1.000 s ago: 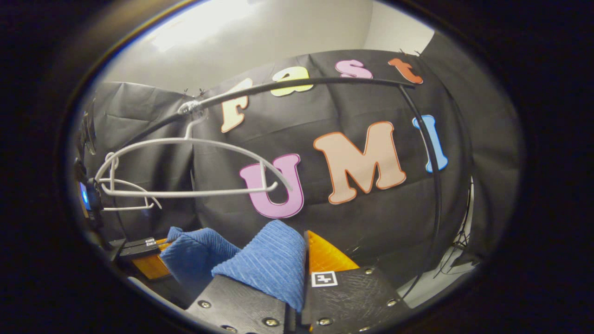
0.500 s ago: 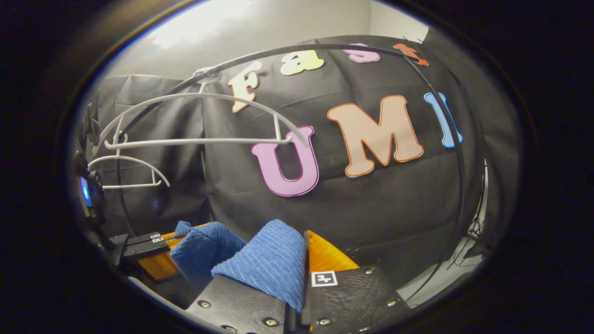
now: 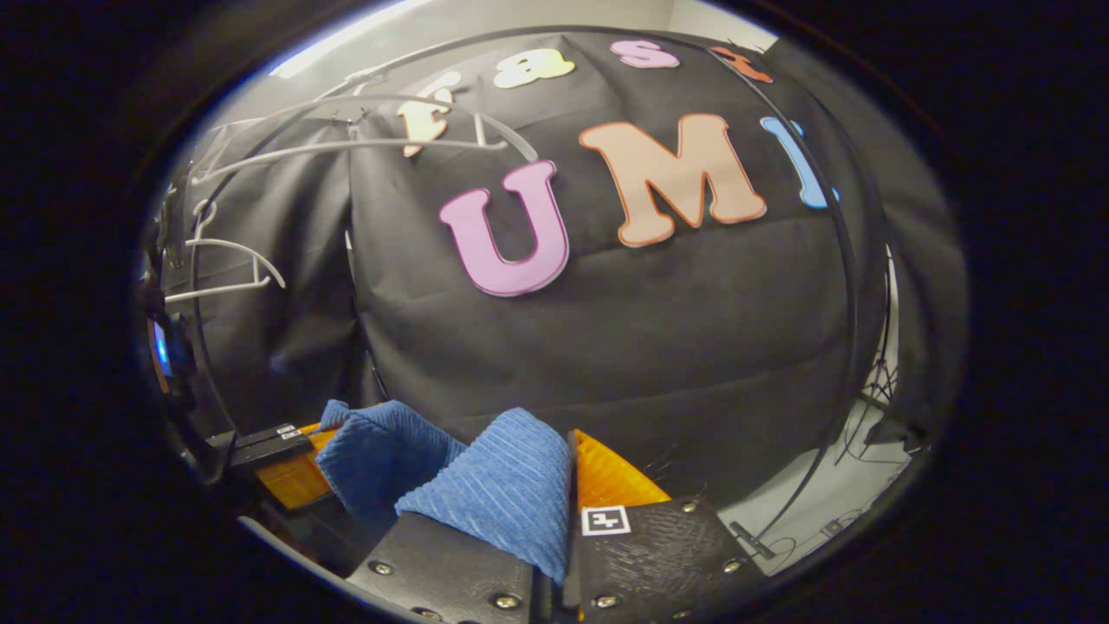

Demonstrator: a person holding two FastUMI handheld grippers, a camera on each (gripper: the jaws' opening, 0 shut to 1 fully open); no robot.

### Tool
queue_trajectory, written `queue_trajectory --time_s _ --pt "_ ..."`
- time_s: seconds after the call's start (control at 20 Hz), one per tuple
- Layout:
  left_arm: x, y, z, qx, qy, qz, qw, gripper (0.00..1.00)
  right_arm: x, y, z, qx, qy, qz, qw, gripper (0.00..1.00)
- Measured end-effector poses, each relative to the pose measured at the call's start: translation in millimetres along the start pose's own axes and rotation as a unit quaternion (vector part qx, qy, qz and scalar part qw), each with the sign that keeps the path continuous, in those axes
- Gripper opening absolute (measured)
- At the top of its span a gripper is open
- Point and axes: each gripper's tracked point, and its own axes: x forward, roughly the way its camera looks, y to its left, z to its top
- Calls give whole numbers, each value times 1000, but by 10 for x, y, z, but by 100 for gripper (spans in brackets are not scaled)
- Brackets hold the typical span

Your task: Grasp the clothes on the hanger with both hands and then place them into the laundry hamper below.

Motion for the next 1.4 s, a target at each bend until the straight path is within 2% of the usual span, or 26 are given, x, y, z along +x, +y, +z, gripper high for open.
queue_trajectory --time_s 0.15,0.3,0.7,0.95,1.0,1.1,1.15,1.2,1.25,1.35,1.4 --pt "15 114 -388 -7 35 6 999 5 6 -157 -440 22 38 -17 999 11" --pt "6 169 -713 -11 64 6 998 5 -7 -300 -714 27 61 -36 997 11" --pt "18 -151 -1472 -9 123 -30 992 6 15 -584 -1460 16 129 -69 989 11" --pt "58 -194 -1877 0 159 -26 987 9 -23 -769 -1809 6 166 -90 982 14" --pt "81 -160 -1952 2 169 -18 985 5 -25 -807 -1880 3 176 -92 980 18" --pt "26 -115 -2137 -2 208 -11 978 26 -49 -985 -1969 -1 189 -122 974 26" --pt "-7 -110 -2163 -15 215 -8 976 44 -72 -1039 -1963 5 191 -132 973 37" --pt "-15 -126 -2169 -33 223 -11 974 63 -93 -1074 -1932 11 186 -140 973 53" --pt "-19 -110 -2192 -51 225 -8 973 67 -138 -1105 -1869 14 182 -149 972 68" --pt "-60 -63 -2106 -69 216 -5 974 80 -182 -1048 -1746 26 164 -142 976 100" --pt "-43 -53 -2014 -68 213 -5 975 92 -219 -1033 -1666 29 156 -142 977 99"
